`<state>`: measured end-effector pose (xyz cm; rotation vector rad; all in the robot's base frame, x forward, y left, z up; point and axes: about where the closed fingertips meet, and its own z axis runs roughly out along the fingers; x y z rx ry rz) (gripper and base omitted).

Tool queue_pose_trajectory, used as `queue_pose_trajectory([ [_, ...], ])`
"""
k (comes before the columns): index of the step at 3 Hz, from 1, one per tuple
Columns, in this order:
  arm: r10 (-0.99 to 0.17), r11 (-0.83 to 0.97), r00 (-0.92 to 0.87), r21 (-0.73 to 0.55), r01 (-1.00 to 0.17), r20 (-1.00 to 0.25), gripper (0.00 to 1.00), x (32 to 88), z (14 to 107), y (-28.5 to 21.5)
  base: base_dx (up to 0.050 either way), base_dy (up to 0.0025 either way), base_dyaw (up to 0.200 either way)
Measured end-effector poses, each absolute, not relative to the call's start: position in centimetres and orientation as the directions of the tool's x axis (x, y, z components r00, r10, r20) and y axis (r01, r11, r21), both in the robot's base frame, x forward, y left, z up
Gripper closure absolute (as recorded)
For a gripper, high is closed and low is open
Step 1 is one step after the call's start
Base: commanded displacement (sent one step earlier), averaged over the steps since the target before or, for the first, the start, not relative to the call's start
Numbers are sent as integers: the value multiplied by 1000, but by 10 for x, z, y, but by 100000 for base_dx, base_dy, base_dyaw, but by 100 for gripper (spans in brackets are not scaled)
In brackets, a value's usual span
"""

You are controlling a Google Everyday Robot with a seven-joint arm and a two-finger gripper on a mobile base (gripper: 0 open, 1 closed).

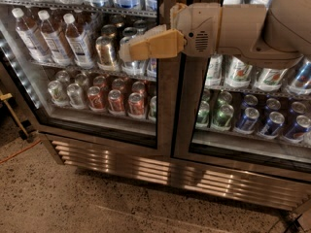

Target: Open left fridge door

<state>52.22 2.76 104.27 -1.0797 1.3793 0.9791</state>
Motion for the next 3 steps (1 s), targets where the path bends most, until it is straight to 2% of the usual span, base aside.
queue_pose_trajectory([
  [1,-84,250,-10,-11,-968,-996,19,522,1043,28,0,0,0],
  [2,-84,250,-10,-11,-968,-996,42,522,1043,28,0,0,0],
  [3,-84,250,-10,-11,-968,-996,100,522,1043,28,-4650,-1,6],
])
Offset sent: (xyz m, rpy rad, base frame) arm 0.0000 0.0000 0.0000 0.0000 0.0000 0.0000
